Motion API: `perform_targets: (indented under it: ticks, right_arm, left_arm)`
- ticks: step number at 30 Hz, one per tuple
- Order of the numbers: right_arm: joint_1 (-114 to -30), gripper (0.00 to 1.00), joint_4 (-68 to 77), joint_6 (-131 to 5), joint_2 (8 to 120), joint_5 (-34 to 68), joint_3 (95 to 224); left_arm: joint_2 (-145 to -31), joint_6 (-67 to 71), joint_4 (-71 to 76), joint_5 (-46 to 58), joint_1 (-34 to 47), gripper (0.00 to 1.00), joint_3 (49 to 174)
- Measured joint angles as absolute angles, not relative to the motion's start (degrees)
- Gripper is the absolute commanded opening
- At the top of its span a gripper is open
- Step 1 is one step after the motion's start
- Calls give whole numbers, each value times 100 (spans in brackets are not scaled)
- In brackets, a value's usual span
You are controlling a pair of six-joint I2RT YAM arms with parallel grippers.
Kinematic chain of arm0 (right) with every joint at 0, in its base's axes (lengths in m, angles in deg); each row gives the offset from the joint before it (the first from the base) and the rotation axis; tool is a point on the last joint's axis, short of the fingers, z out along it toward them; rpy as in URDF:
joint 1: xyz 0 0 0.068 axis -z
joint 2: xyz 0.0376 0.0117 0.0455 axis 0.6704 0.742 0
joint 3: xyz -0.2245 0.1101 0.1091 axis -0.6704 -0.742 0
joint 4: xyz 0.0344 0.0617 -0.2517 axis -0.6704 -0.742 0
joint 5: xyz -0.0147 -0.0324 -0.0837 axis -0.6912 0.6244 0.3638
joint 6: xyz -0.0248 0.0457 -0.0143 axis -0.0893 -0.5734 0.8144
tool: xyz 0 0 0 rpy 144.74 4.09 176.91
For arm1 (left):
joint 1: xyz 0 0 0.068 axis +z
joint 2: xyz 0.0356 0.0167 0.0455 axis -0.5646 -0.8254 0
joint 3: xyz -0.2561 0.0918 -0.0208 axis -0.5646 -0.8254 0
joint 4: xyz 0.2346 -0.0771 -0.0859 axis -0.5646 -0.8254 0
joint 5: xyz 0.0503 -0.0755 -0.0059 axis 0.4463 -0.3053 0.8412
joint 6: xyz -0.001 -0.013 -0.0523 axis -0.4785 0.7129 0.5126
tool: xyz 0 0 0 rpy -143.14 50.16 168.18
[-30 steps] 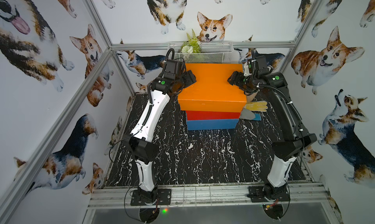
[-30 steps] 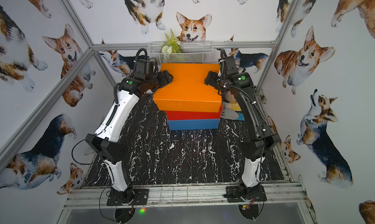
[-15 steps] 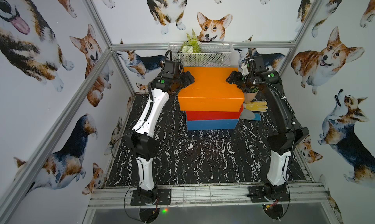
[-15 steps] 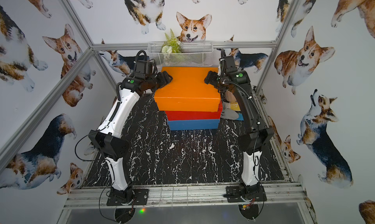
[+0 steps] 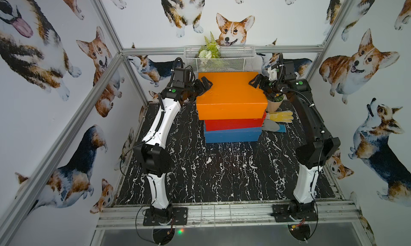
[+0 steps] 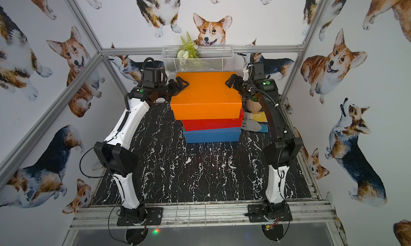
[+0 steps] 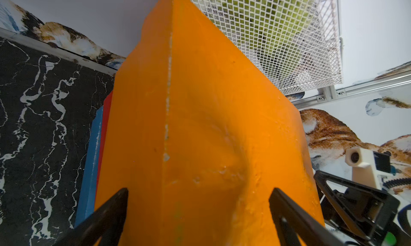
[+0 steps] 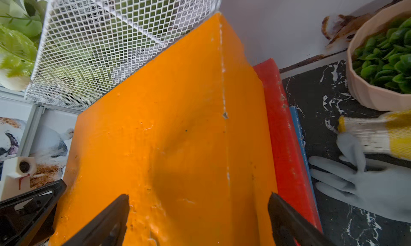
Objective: Stack the shoeboxes
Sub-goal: Place the shoebox at the shoebox, then adjust the shoebox.
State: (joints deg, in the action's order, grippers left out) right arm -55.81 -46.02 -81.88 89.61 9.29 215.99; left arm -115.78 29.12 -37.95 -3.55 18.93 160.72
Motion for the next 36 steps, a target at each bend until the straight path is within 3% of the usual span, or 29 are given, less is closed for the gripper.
perform_targets:
  ticks: [21, 26, 36]
  right_arm:
    - [-5343, 100, -5079, -8116, 8447, 804, 21778]
    - [-5135, 100, -5027, -8081, 8085, 771, 21184]
    - [-4997, 91, -4288, -8341, 7449, 347, 19763]
  left_arm:
    - [-11053, 2951, -4070, -1000, 2499, 100, 15729]
    - [-10568, 2962, -3941, -1035, 2534, 100, 15137]
    - [-10124, 3314, -3231, -1279, 2372, 100, 14328]
